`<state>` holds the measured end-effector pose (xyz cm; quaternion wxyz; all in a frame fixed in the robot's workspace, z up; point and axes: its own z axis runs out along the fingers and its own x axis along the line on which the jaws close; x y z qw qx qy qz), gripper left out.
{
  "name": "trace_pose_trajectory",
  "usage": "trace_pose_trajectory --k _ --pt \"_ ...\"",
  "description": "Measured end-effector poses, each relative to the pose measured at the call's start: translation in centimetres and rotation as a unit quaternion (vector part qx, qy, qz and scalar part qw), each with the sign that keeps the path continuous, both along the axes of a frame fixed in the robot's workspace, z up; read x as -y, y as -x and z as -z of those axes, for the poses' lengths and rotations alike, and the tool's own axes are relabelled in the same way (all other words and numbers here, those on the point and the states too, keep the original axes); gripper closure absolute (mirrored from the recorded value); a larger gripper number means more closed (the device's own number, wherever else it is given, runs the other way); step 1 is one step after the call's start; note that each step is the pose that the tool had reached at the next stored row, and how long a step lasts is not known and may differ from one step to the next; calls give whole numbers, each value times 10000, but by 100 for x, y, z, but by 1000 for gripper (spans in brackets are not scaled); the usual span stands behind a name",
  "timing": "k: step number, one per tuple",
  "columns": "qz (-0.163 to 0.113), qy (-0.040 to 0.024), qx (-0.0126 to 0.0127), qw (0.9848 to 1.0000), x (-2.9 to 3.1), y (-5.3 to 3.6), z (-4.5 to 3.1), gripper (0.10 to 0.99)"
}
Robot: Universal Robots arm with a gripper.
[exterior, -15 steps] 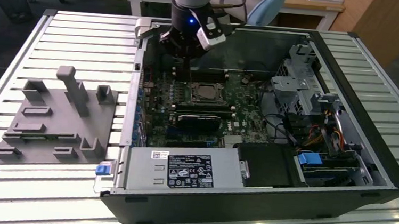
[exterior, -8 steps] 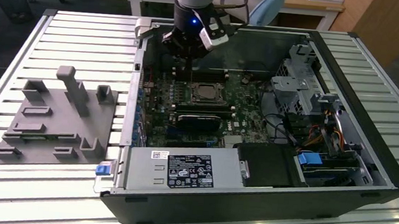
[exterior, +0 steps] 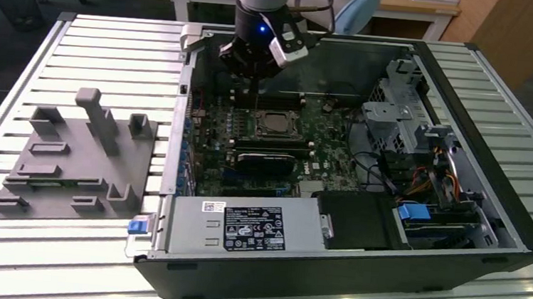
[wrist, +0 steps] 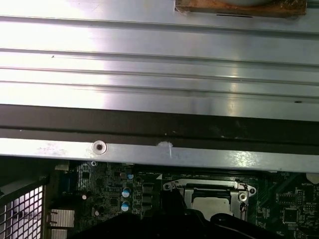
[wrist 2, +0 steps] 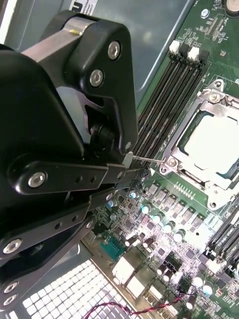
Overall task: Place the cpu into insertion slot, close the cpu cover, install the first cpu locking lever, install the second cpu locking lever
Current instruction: 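Install the first cpu locking lever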
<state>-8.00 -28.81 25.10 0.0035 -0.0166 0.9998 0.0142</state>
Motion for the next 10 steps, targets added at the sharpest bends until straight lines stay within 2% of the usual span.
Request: trace_pose_trajectory --k 10 --pt "3 0 -1 10000 0 -94 7 980"
